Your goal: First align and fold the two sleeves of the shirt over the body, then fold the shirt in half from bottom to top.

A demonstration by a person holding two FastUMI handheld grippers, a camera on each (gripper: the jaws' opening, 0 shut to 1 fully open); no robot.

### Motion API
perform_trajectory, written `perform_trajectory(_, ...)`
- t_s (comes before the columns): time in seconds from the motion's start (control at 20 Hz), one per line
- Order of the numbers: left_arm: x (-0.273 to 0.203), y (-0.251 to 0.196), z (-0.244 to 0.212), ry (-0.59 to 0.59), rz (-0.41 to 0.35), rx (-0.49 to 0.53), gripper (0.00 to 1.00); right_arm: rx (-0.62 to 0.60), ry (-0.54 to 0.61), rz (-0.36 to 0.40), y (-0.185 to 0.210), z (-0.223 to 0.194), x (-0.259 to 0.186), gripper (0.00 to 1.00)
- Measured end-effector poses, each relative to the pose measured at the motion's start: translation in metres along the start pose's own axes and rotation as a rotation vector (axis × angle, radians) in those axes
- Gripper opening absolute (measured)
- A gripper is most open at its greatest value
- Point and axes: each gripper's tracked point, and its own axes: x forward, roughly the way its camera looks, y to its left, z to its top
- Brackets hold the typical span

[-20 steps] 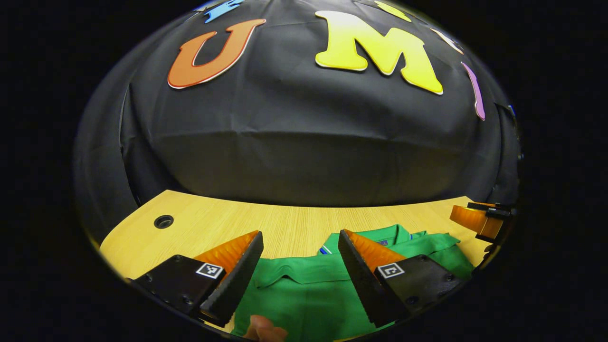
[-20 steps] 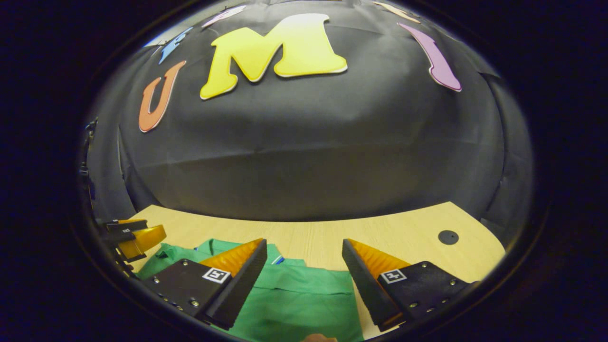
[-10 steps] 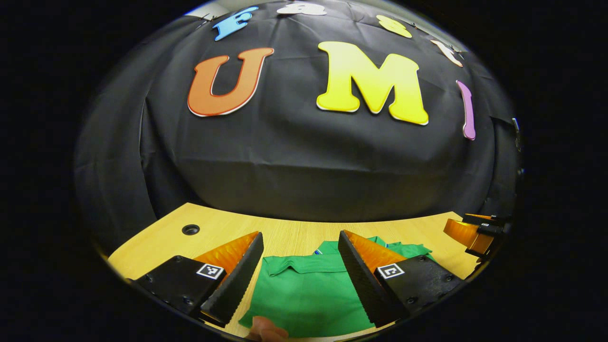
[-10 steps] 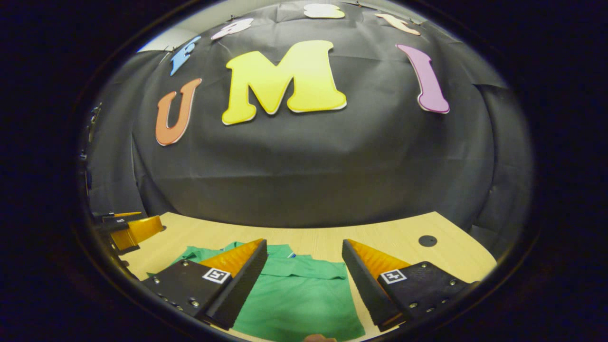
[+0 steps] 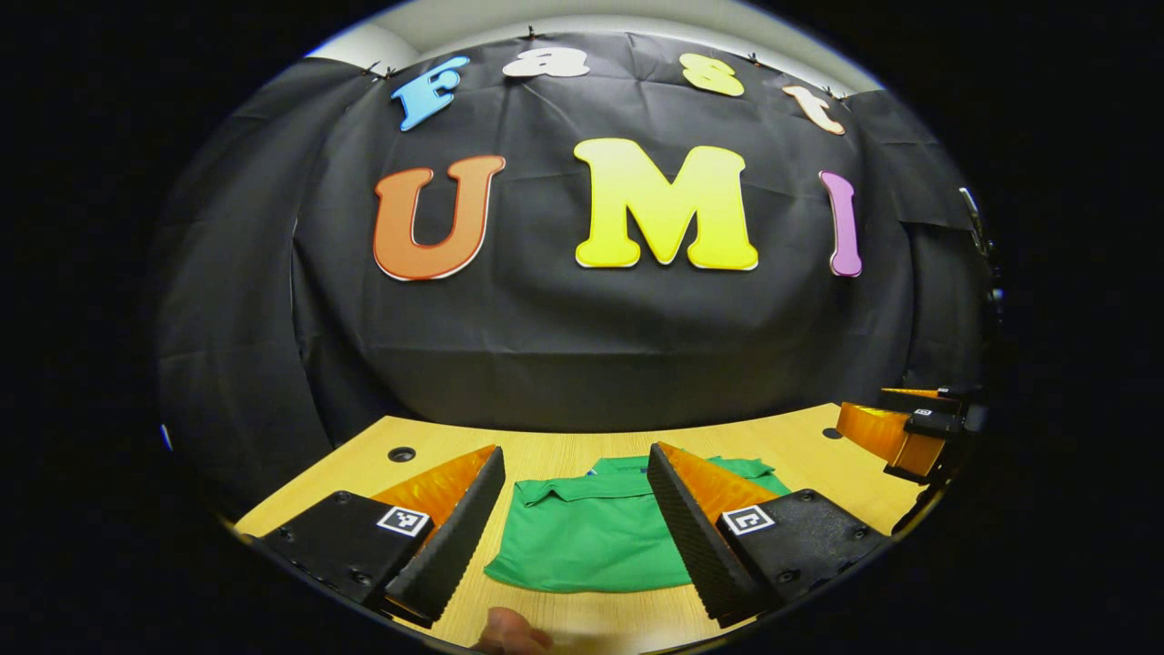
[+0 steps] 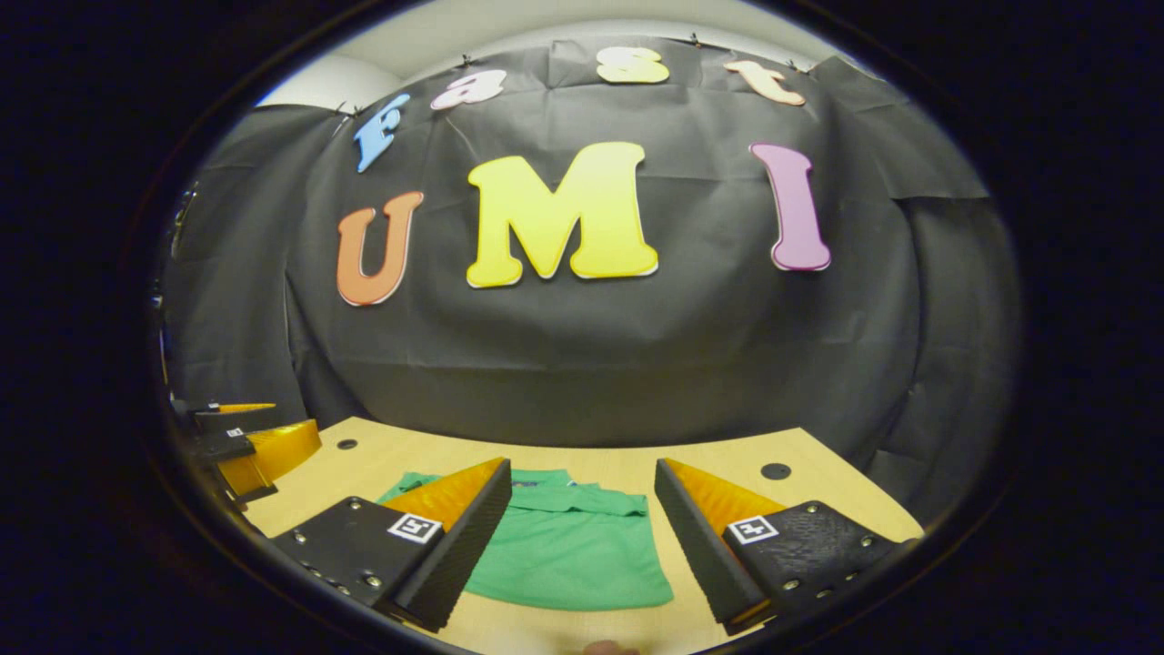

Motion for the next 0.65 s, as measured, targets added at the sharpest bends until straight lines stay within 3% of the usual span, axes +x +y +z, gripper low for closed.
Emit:
perform_trajectory(0.1,-0.022,-0.002,0.012,-0.021,0.0,0.01,0.95,0.004,-0.015,0.002,0.003,0.008,-0.022,0.98)
perform_trajectory(0.15,-0.03,-0.005,0.016,-0.034,-0.008,0.014,1.0,0.004,-0.02,0.005,0.004,0.012,-0.033,0.98)
perform_trajectory(0.65,-0.102,-0.004,0.051,-0.1,0.002,0.034,1.0,-0.015,-0.073,0.012,0.017,0.047,-0.119,0.98)
